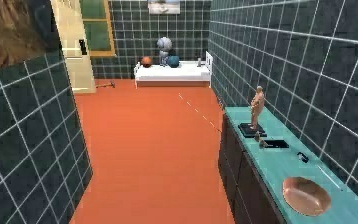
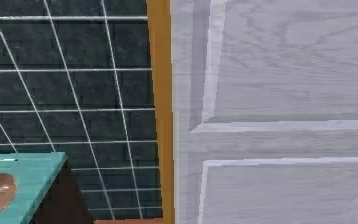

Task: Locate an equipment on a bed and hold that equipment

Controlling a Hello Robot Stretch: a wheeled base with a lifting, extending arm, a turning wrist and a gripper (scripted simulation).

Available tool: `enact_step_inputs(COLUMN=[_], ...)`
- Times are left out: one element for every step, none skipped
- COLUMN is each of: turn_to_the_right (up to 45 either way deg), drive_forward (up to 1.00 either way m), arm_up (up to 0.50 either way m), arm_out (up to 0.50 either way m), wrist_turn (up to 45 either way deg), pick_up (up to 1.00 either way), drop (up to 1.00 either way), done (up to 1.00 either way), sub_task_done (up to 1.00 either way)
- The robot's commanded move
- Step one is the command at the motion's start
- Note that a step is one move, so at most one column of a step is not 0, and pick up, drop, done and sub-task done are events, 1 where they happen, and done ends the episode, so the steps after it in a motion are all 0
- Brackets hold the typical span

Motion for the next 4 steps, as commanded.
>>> enact_step_inputs(turn_to_the_right=[0.0, 3.0, 0.0, 0.0], drive_forward=[1.00, 0.00, 0.80, 1.00], arm_up=[0.00, 0.00, 0.00, 0.00], arm_out=[0.00, 0.00, 0.00, 0.00], wrist_turn=[0.0, 0.0, 0.0, 0.0], pick_up=[0.00, 0.00, 0.00, 0.00], drop=[0.00, 0.00, 0.00, 0.00], done=[0.00, 0.00, 0.00, 0.00], sub_task_done=[0.00, 0.00, 0.00, 0.00])
